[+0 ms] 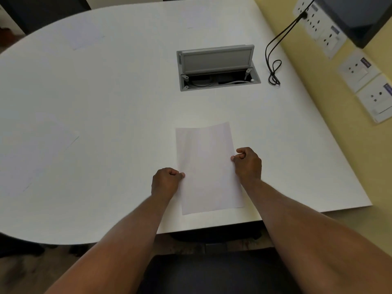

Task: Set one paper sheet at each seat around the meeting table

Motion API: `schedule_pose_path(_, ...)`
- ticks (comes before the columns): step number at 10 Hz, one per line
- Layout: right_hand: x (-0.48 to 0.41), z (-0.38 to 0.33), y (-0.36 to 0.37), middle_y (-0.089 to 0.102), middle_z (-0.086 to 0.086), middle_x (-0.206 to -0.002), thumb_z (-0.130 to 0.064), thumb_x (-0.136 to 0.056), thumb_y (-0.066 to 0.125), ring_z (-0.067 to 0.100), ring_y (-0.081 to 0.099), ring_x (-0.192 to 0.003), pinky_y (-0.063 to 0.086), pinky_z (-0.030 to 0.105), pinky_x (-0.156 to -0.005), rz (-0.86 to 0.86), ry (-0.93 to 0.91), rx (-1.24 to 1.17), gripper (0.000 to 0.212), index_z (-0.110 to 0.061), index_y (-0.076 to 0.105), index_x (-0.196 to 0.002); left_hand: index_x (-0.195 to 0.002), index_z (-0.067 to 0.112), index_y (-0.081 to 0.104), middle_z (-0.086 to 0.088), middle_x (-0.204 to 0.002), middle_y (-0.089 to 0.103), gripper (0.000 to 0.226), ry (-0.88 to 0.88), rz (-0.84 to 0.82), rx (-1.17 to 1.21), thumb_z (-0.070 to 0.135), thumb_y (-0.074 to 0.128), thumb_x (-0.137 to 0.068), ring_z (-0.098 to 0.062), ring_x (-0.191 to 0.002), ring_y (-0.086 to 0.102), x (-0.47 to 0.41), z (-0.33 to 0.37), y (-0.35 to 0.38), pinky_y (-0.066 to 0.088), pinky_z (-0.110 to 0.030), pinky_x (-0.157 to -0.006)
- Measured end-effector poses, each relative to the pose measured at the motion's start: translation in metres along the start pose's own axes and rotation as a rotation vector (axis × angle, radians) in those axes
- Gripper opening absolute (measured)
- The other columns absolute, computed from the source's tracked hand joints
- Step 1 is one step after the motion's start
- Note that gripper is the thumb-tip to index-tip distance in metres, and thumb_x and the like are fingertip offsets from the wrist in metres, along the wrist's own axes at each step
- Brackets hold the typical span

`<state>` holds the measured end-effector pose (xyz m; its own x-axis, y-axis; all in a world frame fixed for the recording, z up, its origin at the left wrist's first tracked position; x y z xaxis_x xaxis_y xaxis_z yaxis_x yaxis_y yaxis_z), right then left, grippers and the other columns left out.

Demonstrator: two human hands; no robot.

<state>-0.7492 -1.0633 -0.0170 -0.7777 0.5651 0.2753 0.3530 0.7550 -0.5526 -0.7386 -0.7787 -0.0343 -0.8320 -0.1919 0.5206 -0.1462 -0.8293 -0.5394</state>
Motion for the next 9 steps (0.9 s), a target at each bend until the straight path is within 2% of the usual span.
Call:
schedule_pose_path(3, -0.008, 0.025, 0.018, 0.064, -0.010, -0.075, -0.007, -0.087, 0.066, 0.015, 0.062, -0.076, 0.043, 0.024, -0.064, -0.024, 0.077, 0.043, 0.023, -0.014, 0.066, -0.108, -0.074, 0.021, 0.067, 0.006, -0.083, 0.072, 0.018, -0.070, 0.060, -0.078, 0.036, 0.076, -0.077, -0.021, -0.083, 0.068, -0.013, -0.014, 0.017, 0.052, -0.030, -0.074)
schedule_pose_path(5, -0.012, 0.028, 0.026, 0.065, -0.005, -0.083, -0.006, -0.086, 0.064, 0.024, 0.066, -0.081, 0.056, 0.036, -0.078, -0.031, 0.089, 0.052, 0.023, -0.014, 0.064, -0.107, -0.084, 0.019, 0.063, 0.006, -0.085, 0.069, 0.024, -0.080, 0.088, -0.075, 0.036, 0.077, -0.075, -0.020, -0.083, 0.065, -0.016, -0.015, 0.018, 0.049, -0.030, -0.072)
schedule_pose_path(7, -0.011, 0.032, 0.029, 0.064, 0.004, -0.102, -0.008, -0.085, 0.067, 0.023, 0.061, -0.090, 0.043, 0.029, -0.078, -0.026, 0.079, 0.100, 0.021, -0.014, 0.062, -0.104, -0.085, 0.018, 0.061, 0.005, -0.085, 0.067, 0.025, -0.065, 0.069, -0.062, 0.034, 0.077, -0.076, -0.021, -0.083, 0.064, -0.015, -0.017, 0.018, 0.045, -0.029, -0.068)
schedule_pose_path(8, -0.009, 0.027, 0.026, 0.063, 0.004, -0.105, -0.010, -0.085, 0.067, 0.021, 0.060, -0.092, 0.041, 0.029, -0.078, -0.018, 0.075, 0.105, 0.022, -0.015, 0.062, -0.106, -0.086, 0.018, 0.060, 0.005, -0.088, 0.067, 0.026, -0.065, 0.061, -0.050, 0.036, 0.076, -0.076, -0.021, -0.083, 0.063, -0.013, -0.015, 0.016, 0.046, -0.029, -0.069)
schedule_pose_path(9, 0.003, 0.020, 0.019, 0.060, 0.003, -0.110, -0.015, -0.086, 0.067, 0.022, 0.060, -0.097, 0.044, 0.032, -0.083, -0.004, -0.008, 0.153, 0.025, -0.015, 0.062, -0.110, -0.090, 0.020, 0.059, 0.004, -0.093, 0.067, 0.027, -0.036, 0.082, -0.053, 0.040, 0.074, -0.079, -0.021, -0.085, 0.062, -0.003, -0.013, 0.008, 0.046, -0.030, -0.074)
Point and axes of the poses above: each hand's wrist, its own x-axis away from the middle knuckle, its own y-axis out of the palm, z = x × y, the point moved 4 cm from there along -x, towards the middle knuckle
